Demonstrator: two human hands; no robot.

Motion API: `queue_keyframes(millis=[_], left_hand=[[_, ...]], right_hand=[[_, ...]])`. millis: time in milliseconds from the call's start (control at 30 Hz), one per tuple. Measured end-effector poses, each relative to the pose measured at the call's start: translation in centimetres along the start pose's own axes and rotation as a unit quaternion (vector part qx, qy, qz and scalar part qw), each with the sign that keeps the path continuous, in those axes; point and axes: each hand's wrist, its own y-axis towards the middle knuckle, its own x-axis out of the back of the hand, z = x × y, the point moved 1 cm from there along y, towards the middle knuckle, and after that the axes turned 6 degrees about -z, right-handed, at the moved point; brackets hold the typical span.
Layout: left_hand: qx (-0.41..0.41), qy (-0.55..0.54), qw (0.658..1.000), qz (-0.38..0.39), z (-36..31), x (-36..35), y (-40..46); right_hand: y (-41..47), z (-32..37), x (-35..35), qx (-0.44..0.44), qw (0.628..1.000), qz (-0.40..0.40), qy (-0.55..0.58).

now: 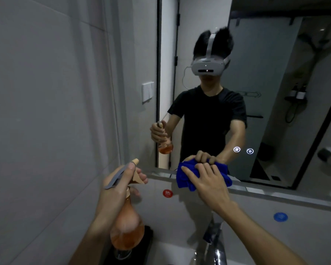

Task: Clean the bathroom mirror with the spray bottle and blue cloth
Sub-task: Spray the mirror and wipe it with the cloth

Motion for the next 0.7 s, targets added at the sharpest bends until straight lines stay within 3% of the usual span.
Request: queue_keyframes(millis=[333,600,700], left_hand=[[-0.017,0.014,0.999,-0.034,0.6,1.5,0.1],[-0.037,-0.013,0.999,-0.026,-0.9,3.5,2.1],[-0.06,-0.048,0.996,-0.034,-1.8,4.0,2.7]], right_hand=[[1.3,-0.3,0.9,-0.056,0.998,-0.029,0.008],[13.5,-2.2,6.8,-0.185,0.957,-0.222,0.034],[17.5,-0.1,7.0,-0.232,0.937,-0.259,0.037]])
